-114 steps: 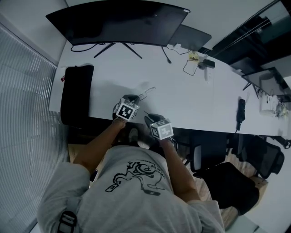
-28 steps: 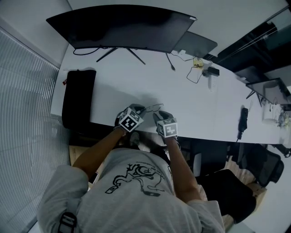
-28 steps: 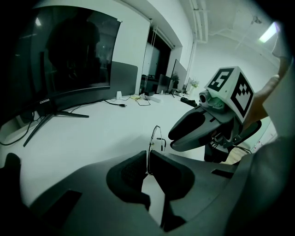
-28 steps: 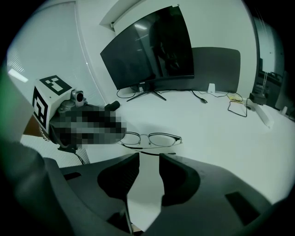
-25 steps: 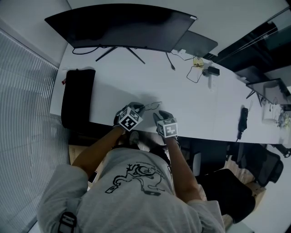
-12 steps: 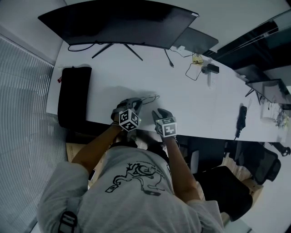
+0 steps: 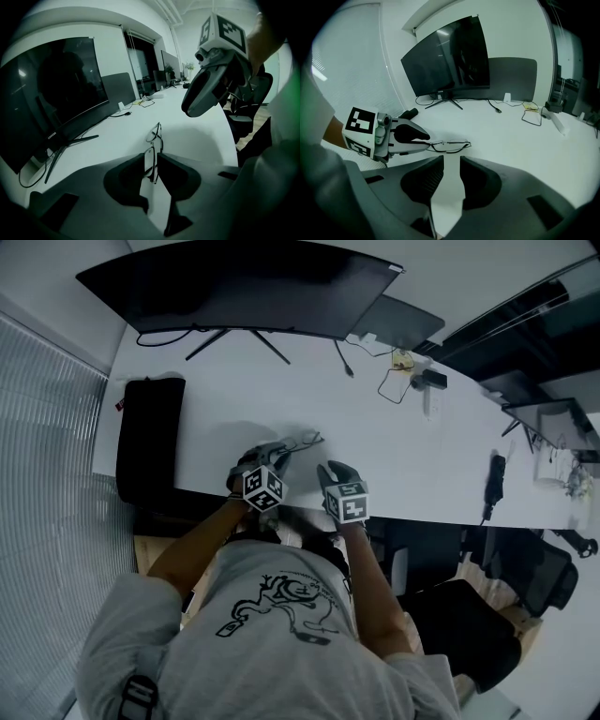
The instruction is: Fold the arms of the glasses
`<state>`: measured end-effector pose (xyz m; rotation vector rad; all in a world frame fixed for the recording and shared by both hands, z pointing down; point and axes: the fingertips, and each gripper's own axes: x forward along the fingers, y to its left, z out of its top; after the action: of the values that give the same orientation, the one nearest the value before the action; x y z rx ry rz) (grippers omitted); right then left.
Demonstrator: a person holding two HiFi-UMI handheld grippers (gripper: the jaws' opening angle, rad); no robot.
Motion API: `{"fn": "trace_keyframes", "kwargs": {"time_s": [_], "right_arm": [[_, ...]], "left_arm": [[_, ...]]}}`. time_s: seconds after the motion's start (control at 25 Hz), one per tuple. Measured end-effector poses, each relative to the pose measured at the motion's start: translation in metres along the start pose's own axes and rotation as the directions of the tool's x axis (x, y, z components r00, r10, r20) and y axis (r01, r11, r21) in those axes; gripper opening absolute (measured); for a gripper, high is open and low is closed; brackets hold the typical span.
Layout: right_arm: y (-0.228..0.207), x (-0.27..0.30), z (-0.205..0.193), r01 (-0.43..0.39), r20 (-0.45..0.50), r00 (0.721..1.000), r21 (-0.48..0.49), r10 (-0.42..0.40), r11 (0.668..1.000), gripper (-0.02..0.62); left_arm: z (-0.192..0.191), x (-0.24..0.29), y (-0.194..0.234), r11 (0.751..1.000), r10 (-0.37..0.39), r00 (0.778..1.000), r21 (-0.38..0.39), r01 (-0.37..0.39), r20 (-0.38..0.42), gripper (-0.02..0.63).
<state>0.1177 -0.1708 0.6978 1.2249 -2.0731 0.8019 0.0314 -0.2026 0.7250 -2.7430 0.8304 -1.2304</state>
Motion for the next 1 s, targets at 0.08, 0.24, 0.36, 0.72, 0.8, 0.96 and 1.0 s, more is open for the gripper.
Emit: {"fn": "trace_keyframes", "kwargs": {"time_s": [0.08, 0.24, 0.36, 0.72, 0.8, 0.96, 1.0], "right_arm": [[-0.001, -0.005, 0.006, 0.004, 0.026, 1.0, 0.003, -0.004, 1.0, 0.114], [-0.003, -0.023, 0.023, 0.019, 0.094, 0.995, 0.0, -0.019, 1.0, 0.093], [-0.001, -0.041, 0.042, 0.031, 0.152, 0.988, -0.013, -0.029, 0.999, 0.078], [0.016, -0.106, 0.091, 0.038, 0.299, 0.954, -0.04, -0.024, 0.998, 0.055], [0.021, -0.122, 0.1, 0.036, 0.324, 0.946, -0.047, -0.019, 0.998, 0.052], [0.031, -0.149, 0.118, 0.03, 0.369, 0.93, -0.05, -0.01, 0.998, 0.044], [0.033, -0.155, 0.122, 0.03, 0.38, 0.925, -0.051, -0.009, 0.998, 0.044]], "left_arm": [[0.005, -0.005, 0.001, 1.0, 0.001, 1.0, -0.027, -0.001, 0.018, 0.094], [0.015, -0.02, 0.004, 0.992, 0.008, 0.998, -0.129, -0.001, 0.057, 0.092], [0.03, -0.039, 0.01, 0.974, 0.023, 0.994, -0.227, 0.003, 0.109, 0.072], [0.092, -0.106, 0.024, 0.893, 0.06, 0.956, -0.443, 0.077, 0.287, 0.032], [0.106, -0.12, 0.025, 0.884, 0.068, 0.945, -0.458, 0.091, 0.319, 0.028], [0.129, -0.15, 0.031, 0.877, 0.088, 0.926, -0.47, 0.103, 0.367, 0.025], [0.134, -0.157, 0.032, 0.876, 0.093, 0.921, -0.471, 0.106, 0.379, 0.023]]}}
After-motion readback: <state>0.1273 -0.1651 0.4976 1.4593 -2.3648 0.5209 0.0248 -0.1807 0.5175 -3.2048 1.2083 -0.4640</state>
